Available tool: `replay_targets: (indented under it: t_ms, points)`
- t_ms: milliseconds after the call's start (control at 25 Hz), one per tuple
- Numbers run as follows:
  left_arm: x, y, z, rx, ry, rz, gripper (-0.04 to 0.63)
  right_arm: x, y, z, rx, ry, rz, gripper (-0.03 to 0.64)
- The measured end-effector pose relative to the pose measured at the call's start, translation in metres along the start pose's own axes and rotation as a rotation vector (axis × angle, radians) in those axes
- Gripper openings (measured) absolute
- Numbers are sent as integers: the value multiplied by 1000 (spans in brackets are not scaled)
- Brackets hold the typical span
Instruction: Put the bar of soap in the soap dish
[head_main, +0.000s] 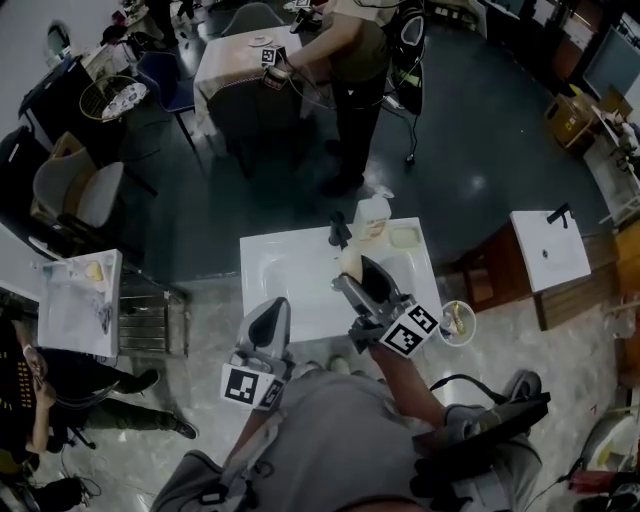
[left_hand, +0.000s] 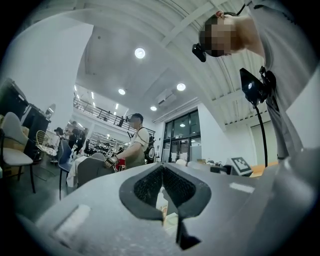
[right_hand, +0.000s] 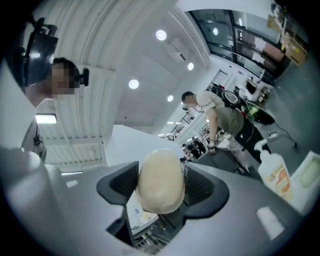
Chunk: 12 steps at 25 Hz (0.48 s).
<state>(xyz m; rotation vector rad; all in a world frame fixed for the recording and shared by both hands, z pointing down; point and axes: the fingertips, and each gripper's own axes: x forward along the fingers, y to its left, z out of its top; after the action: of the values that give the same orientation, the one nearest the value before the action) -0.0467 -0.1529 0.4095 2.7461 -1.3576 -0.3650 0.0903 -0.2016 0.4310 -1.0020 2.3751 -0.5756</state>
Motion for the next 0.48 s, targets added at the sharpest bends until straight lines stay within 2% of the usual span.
replay_targets:
  t_ms: [280, 360, 480]
  points:
    - [3, -14, 8, 83, -9, -131, -8, -20, 65, 48, -473, -8, 43, 285]
    - [4, -16, 7, 105, -8, -166, -8, -18, 69, 48, -541, 21, 40, 285]
    - [7, -15, 5, 123, -3, -181, -8, -12, 66, 46, -545, 37, 31, 284]
